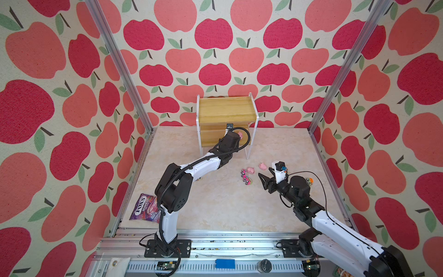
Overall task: Organize plastic toys on shelves
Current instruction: Place the plastic toy on the shelf.
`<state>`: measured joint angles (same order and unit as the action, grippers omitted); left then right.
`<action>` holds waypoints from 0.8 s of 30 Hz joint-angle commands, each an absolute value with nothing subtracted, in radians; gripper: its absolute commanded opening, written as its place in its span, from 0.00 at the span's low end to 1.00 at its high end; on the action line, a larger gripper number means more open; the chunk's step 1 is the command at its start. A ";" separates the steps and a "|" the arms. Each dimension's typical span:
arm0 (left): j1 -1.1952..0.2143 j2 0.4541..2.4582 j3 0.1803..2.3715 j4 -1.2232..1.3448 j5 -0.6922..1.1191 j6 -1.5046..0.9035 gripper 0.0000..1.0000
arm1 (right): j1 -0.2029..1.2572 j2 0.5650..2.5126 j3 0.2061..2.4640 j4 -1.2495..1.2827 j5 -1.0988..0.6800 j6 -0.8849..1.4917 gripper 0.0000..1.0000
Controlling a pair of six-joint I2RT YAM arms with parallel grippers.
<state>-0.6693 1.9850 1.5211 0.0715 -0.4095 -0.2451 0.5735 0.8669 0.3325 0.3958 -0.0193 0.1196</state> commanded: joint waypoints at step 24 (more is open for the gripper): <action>-0.659 2.019 1.596 0.067 -0.474 -0.232 0.48 | 0.570 0.843 0.336 0.383 -0.020 0.115 0.69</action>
<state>-0.6613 2.0605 1.6142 0.0746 -0.4419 -0.2398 0.5735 0.8555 0.3210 0.4019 -0.0204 0.1196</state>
